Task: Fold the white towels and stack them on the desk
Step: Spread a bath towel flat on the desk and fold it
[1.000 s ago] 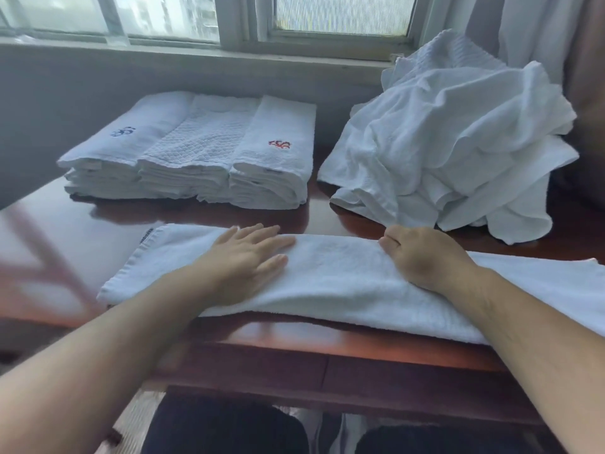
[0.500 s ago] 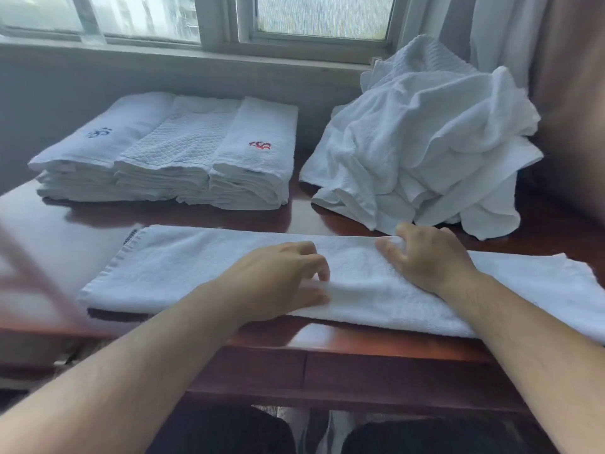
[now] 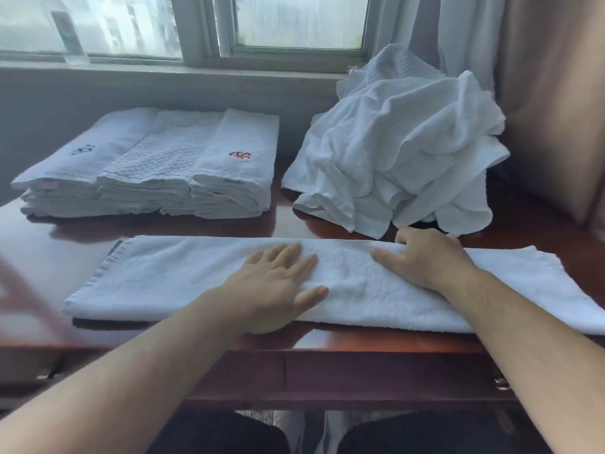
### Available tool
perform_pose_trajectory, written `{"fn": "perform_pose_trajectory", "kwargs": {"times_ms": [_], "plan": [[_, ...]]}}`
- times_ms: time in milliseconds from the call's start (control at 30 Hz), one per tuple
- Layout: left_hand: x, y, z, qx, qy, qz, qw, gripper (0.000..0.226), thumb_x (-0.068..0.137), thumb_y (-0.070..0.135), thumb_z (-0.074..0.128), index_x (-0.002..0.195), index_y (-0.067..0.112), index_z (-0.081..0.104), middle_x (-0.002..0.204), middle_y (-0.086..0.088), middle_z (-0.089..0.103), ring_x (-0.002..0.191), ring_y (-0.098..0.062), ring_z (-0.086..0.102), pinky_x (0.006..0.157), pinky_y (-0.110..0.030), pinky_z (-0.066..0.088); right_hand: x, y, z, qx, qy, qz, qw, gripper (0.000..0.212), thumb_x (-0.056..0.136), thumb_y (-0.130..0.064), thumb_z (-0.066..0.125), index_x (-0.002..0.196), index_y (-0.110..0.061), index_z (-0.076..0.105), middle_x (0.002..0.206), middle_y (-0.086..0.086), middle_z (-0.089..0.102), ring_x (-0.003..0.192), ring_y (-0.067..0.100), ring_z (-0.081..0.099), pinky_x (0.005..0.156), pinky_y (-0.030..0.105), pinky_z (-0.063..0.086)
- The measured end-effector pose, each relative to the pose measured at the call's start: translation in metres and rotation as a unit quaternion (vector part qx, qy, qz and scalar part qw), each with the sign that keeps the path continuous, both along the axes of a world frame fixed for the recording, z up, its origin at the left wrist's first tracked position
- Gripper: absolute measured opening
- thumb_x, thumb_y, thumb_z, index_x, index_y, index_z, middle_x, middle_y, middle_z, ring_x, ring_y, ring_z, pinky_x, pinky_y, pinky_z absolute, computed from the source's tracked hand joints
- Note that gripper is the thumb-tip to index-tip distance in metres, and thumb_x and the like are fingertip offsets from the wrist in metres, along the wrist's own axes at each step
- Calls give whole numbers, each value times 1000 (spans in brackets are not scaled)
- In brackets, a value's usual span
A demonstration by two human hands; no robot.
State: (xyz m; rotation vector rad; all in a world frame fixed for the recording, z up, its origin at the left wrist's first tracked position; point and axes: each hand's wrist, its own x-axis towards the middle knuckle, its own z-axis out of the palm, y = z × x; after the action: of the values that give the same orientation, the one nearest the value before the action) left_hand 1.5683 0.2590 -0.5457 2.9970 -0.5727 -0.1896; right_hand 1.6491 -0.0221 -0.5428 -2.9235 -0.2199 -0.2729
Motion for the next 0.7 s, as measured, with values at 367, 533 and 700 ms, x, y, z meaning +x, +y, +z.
{"fn": "perform_pose_trajectory", "kwargs": {"times_ms": [367,533,700], "plan": [[10,-135,-13,-20,-31,-155,987,73,99,69,15,160,34,-5,168,1,-15,153,-13,-16,124,-45,-8,-16,-146,5,-3,83,-142,986,57,79,-80,35,78,-29,60,81,-8,64,94,19,49,86,39,33],[11,-143,-17,-58,9,-154,986,64,100,64,9,159,41,-2,168,6,-15,152,-10,-18,124,-45,-11,-8,-157,5,-78,-24,-166,983,54,92,-74,41,77,-23,53,78,-7,61,86,22,56,86,41,34],[24,-140,-9,-201,-40,-127,970,39,108,34,33,142,39,52,156,18,38,146,-8,27,113,-22,19,-8,-136,12,-140,-121,-255,949,31,97,-48,56,108,-19,62,114,6,59,111,30,50,97,46,37]]}}
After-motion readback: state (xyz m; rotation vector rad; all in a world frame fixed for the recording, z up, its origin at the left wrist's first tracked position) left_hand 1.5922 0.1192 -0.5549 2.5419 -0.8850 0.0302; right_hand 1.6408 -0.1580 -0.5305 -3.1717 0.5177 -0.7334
